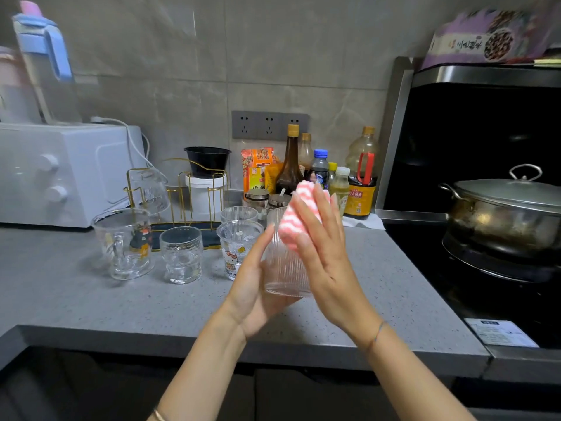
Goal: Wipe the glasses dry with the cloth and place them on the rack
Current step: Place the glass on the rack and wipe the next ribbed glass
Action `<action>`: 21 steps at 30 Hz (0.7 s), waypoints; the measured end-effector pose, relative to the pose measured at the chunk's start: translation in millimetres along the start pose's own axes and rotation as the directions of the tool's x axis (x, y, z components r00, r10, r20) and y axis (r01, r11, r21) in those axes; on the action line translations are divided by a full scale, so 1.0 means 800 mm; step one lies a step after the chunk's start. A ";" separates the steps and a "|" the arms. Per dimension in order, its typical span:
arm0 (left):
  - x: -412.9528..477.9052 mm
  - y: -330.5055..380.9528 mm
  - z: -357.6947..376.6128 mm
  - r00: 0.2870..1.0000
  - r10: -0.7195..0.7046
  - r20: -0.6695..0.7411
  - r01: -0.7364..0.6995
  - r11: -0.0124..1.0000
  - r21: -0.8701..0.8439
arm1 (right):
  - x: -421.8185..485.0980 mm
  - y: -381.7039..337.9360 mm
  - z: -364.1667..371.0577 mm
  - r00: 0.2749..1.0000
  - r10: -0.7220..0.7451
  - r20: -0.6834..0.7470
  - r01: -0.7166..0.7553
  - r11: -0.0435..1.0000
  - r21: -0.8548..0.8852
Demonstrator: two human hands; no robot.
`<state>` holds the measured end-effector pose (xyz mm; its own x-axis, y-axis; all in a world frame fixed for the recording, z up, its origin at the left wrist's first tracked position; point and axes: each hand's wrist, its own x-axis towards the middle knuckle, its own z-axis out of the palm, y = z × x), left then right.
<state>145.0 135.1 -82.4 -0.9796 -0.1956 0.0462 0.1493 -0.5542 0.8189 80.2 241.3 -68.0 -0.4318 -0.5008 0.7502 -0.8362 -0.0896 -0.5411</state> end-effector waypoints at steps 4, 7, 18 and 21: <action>-0.001 -0.002 0.003 0.998 0.059 -0.030 -0.059 0.998 0.004 | -0.024 0.003 0.012 0.999 -0.031 0.026 0.031 1.000 -0.003; -0.001 0.000 0.008 0.999 0.045 -0.017 -0.046 0.998 -0.051 | -0.046 0.000 0.018 0.996 -0.042 0.077 0.041 0.999 0.020; -0.002 0.002 0.013 0.996 0.088 0.017 -0.086 0.994 -0.065 | -0.039 0.001 0.008 0.992 -0.089 0.086 0.098 0.989 -0.109; -0.004 -0.002 0.010 0.998 0.066 -0.023 -0.065 0.998 0.009 | -0.012 0.003 -0.005 0.998 -0.055 0.018 0.056 0.994 -0.092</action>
<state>146.9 143.3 -79.5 -0.9644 -0.2500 0.0867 0.2118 -0.5326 0.8195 80.8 249.7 -75.2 -0.3792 -0.5105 0.7717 -0.8867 -0.0379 -0.4608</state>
